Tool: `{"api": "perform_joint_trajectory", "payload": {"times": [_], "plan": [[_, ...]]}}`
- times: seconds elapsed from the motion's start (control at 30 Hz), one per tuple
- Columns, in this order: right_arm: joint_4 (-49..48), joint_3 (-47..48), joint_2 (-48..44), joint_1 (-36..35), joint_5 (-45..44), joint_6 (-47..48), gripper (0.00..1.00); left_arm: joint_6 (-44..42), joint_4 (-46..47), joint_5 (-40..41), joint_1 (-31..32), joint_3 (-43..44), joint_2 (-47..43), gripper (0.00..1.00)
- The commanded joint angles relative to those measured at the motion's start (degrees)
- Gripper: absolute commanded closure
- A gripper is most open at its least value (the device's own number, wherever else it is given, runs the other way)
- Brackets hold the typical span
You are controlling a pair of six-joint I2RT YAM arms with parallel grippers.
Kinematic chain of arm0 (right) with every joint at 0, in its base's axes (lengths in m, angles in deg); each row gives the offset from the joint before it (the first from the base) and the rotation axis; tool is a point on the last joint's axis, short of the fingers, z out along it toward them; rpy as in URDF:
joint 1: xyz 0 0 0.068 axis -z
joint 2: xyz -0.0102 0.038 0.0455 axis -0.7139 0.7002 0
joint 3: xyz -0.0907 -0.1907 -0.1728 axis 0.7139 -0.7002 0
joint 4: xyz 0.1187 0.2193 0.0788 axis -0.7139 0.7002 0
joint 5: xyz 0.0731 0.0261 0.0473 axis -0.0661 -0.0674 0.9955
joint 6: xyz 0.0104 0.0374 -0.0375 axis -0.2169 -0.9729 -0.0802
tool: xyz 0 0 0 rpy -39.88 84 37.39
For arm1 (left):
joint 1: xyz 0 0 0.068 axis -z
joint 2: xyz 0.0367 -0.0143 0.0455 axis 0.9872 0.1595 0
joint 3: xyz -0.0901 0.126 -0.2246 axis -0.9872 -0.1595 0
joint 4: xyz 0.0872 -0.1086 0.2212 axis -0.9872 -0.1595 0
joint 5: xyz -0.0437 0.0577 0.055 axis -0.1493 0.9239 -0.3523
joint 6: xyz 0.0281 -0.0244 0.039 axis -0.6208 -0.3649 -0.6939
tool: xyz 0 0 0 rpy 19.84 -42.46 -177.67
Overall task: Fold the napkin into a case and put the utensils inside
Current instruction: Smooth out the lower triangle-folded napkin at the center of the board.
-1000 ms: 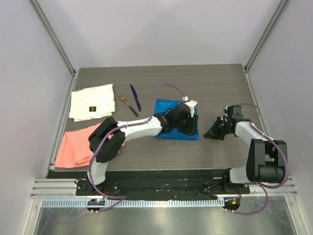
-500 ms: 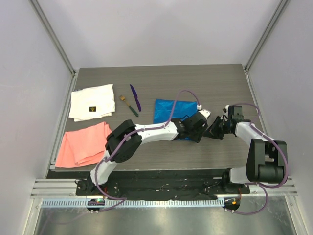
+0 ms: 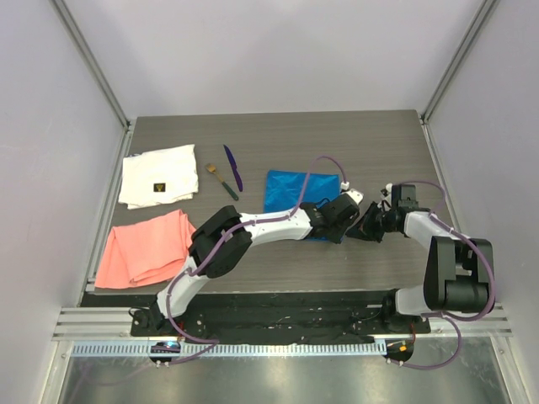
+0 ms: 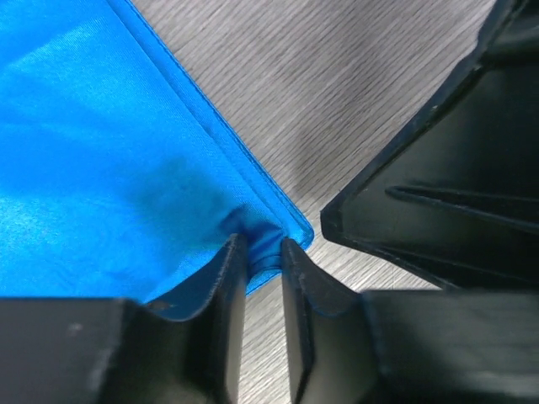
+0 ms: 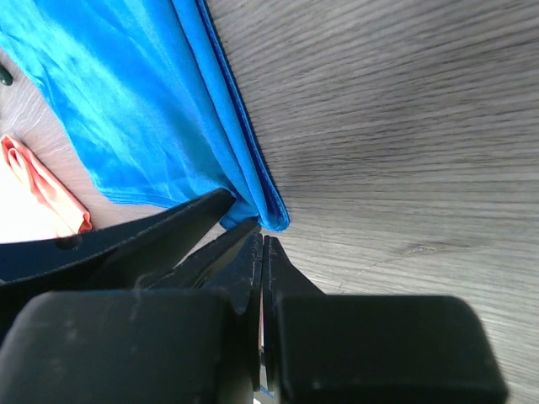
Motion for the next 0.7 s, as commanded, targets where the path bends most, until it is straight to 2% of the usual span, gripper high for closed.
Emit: {"api": "perform_joint_trajectory", "payload": {"times": [0.0, 0.1, 0.53, 0.67], "plan": [[-2.4, -0.2, 1.4, 0.2, 2.3, 0.8, 0.99, -0.7, -1.0, -0.6, 0.1, 2.4, 0.1, 0.79], [-3.3, -0.4, 2.3, 0.1, 3.0, 0.7, 0.99, -0.8, -0.6, -0.7, 0.0, 1.9, -0.6, 0.85], [-6.7, 0.0, 6.0, -1.3, 4.0, -0.7, 0.99, 1.2, 0.5, -3.3, -1.5, 0.1, -2.4, 0.99], [-7.5, 0.0, 6.2, -2.2, 3.5, -1.2, 0.99, 1.7, 0.7, -4.2, -1.7, -0.2, -2.9, 1.0]]}}
